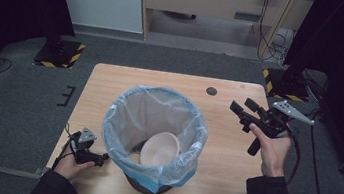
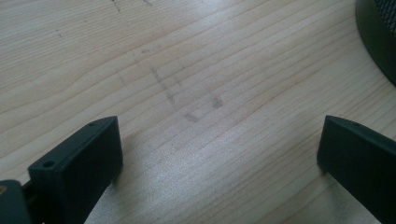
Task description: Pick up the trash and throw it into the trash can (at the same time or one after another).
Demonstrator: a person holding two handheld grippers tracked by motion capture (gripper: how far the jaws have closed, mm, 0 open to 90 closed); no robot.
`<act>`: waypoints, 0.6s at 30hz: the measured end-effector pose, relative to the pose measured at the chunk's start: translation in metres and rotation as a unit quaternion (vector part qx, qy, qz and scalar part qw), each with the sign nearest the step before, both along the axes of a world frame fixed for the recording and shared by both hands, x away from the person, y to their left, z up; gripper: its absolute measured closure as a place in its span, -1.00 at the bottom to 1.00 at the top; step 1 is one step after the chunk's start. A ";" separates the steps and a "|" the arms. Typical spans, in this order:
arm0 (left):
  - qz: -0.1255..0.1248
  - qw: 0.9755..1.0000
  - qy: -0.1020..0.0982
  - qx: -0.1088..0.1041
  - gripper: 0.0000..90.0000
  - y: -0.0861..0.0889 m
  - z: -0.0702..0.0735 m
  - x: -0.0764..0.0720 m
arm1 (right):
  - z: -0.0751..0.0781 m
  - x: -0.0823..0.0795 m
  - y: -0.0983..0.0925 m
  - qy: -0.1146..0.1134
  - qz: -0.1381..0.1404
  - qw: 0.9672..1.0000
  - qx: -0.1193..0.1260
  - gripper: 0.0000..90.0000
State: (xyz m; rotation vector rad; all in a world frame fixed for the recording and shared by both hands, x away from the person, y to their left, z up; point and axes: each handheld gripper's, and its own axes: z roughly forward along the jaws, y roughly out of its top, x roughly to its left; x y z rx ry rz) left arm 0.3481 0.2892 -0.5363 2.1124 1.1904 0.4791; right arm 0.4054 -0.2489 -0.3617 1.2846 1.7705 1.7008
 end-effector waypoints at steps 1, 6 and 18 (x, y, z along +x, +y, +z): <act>0.000 1.000 0.000 0.000 -1.00 0.000 0.000 0.000 | -0.008 0.003 -0.001 0.015 -0.004 1.000 -0.010 -0.35; 0.000 1.000 0.000 0.000 -1.00 0.000 0.000 0.000 | -0.047 0.018 -0.005 0.078 -0.012 0.996 -0.049 -0.35; 0.000 1.000 0.000 0.000 -1.00 0.000 0.000 0.000 | -0.120 0.030 -0.020 0.181 -0.019 0.975 -0.124 -0.41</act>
